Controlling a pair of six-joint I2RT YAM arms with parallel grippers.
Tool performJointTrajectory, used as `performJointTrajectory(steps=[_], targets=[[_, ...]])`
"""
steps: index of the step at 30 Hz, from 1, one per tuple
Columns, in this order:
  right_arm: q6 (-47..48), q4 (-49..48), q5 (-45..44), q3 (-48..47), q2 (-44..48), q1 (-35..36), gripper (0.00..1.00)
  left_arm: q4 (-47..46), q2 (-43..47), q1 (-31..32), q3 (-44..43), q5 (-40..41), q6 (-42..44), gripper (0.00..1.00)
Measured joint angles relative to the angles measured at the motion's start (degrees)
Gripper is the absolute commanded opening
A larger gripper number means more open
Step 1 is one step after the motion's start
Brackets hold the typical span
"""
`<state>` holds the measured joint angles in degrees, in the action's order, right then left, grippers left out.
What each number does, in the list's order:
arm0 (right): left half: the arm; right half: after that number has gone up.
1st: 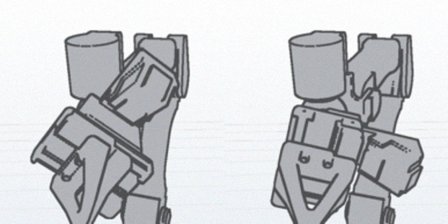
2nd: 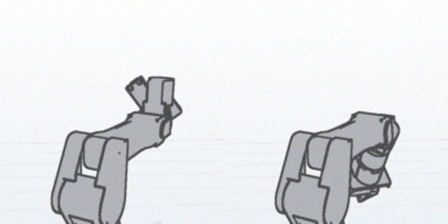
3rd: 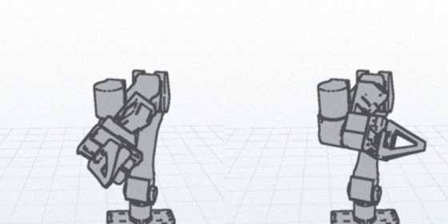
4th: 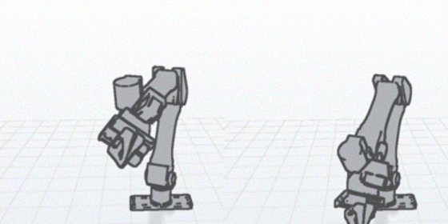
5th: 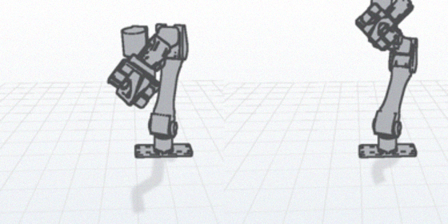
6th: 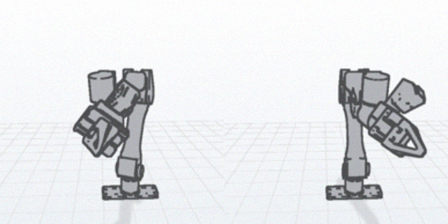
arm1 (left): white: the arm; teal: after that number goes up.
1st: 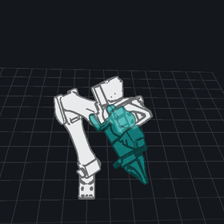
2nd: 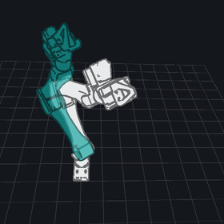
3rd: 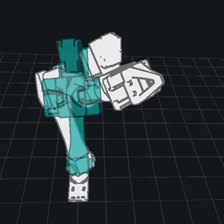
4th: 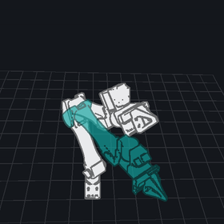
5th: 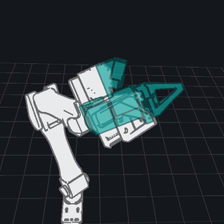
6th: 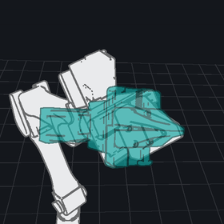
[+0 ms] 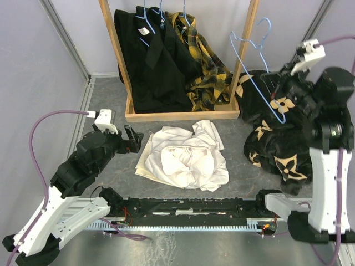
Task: Place the shirt on the hanger
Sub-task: Pick up the hanger from the clothesline.
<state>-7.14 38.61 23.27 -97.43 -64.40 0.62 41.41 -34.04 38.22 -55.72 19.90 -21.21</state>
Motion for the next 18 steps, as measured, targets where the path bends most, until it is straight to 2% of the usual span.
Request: performJointTrajectory(steps=[8, 18], targets=[[-0.83, 3.54, -6.08, 7.02, 14.53, 0.00, 0.00, -1.18, -3.10, 0.00, -2.99, -6.03, 1.64, 0.98], [-2.69, 7.89, -3.89, 7.26, 16.28, 0.00, 0.00, -1.29, -4.26, 0.00, -2.99, -8.59, 1.62, 0.95]])
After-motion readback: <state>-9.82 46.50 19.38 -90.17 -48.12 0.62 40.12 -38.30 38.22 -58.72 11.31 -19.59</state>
